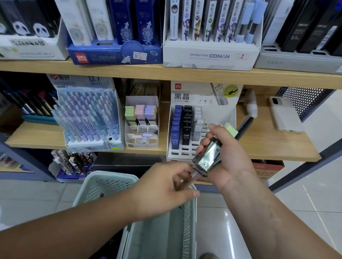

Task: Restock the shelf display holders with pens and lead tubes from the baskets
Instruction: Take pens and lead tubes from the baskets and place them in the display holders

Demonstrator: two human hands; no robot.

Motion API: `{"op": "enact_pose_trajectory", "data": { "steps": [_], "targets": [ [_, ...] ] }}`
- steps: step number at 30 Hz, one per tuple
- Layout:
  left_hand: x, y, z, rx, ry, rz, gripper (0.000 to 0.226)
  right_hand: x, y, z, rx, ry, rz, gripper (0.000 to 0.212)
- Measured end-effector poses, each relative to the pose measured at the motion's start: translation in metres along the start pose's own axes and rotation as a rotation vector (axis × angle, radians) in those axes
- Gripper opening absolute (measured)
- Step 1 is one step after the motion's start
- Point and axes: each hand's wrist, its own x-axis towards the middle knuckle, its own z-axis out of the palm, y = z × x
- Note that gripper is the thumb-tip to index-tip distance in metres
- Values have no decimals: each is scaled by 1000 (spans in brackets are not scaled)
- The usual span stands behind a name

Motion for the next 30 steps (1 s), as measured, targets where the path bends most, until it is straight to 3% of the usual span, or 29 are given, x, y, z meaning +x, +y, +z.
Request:
{"op": "enact_pose_trajectory", "data": {
  "steps": [3,8,16,23,27,30],
  "targets": [
    [-6,-4,-7,128,96,60,20,-1,7,7,-6,1,0,19],
    [-21,-4,-23,252,22,71,13,-3,20,20,-48,41,4,17],
    [-46,-9,-44,401,41,86,11,-5,30,47,-154,113,-29,15],
    [-64,-21,-64,341,60,-30,14,-7,40,59,-179,99,-12,15],
    [-67,-30,-70,369,21,-47,15,-3,35,55,-161,174,-73,12],
    [-69,-43,-72,191,163,-129,15,-2,30,48,-168,194,-91,10]
  ]
}}
